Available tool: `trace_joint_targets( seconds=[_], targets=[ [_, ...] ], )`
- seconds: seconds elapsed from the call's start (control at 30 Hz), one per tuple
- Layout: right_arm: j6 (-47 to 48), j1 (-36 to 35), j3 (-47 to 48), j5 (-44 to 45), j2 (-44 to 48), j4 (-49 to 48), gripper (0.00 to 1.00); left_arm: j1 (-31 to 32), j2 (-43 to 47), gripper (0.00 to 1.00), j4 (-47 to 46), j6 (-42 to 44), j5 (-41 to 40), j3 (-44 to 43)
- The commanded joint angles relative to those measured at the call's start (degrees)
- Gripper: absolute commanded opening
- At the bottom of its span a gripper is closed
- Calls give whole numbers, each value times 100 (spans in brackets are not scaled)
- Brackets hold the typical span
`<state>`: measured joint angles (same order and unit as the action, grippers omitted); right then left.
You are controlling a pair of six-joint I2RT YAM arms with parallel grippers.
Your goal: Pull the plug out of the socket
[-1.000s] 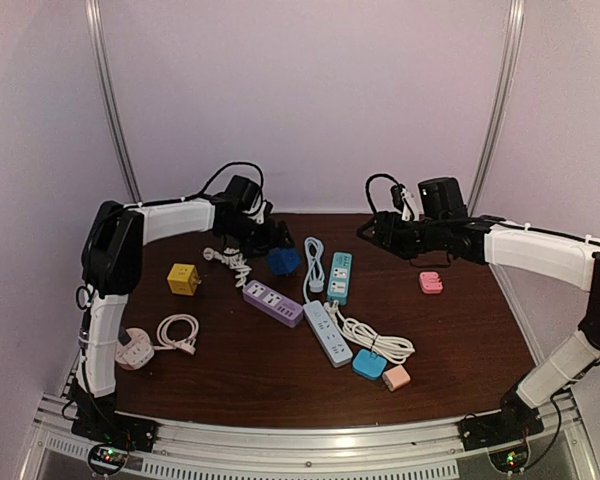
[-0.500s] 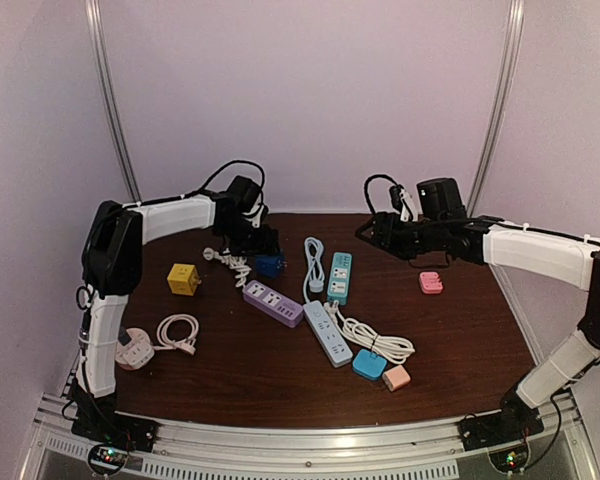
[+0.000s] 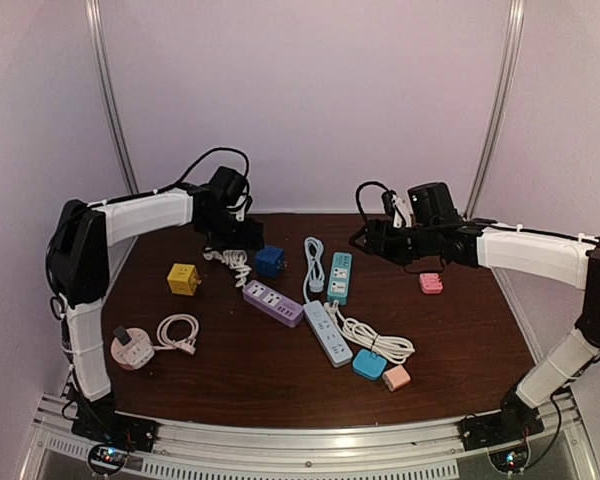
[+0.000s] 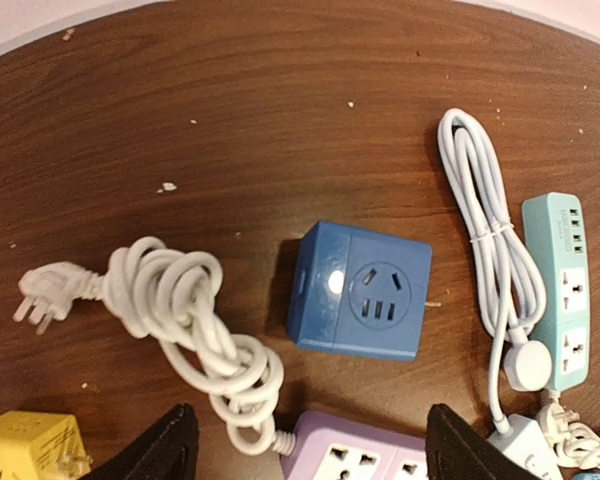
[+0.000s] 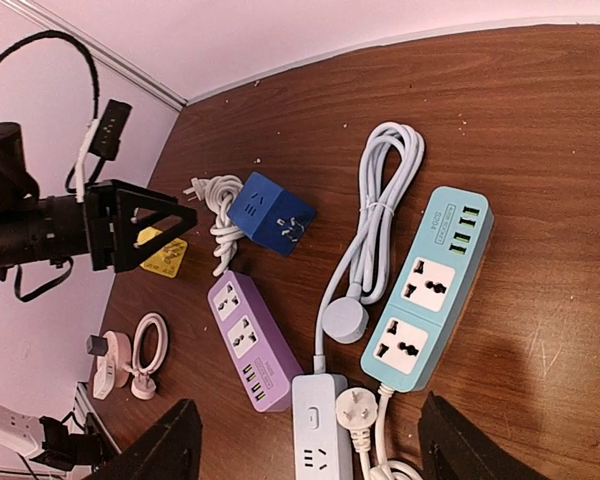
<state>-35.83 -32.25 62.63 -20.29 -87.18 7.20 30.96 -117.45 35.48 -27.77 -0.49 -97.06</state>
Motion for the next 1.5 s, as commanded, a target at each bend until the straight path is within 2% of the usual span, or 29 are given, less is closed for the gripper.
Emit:
trace_joint_targets(
  seconds=[0.0,0.03,0.1,0.13,0.4,0.57,0.77,0.87,1.0,1.13,1.23,1.27,1.47],
  targets=[
    [266,-121,146,334,-10,157,78,33,1072,80,-312,-468,-473,769],
    [284,-150,144,340,-14,159,81,33,1281,80,-314,-557,-534,977],
    [328,-191,143,318,-39,158,97,33,1756,82,-260,-873,-750,1526],
    [351,-217,144,306,-57,153,99,33,1993,83,-230,-1014,-899,1769],
    [481,-435,203,324,-222,137,100,8,3945,97,601,-2309,-1694,3509],
    [420,-579,179,281,-379,20,100,-226,5128,98,1196,-3434,-1708,4543],
    [350,-754,190,257,-553,-101,100,-316,5947,98,2530,-4725,-2510,4987],
    [309,-798,209,142,-668,-180,100,-367,6303,98,2873,-5163,-2814,5169],
    [277,-865,248,78,-773,-220,100,-832,6508,98,2745,-5099,-2818,5489],
    [249,-899,220,88,-770,-253,100,-1634,6421,96,2103,-4381,-2295,5818],
    [240,-914,169,154,-745,-251,100,-2011,6216,87,1583,-3884,-1832,5969],
    [230,-915,156,165,-738,-240,100,-2098,6120,80,1481,-3779,-1745,5996],
    [167,-913,92,210,-730,-255,100,-2302,5651,60,951,-3328,-1512,6093]
  ],
)
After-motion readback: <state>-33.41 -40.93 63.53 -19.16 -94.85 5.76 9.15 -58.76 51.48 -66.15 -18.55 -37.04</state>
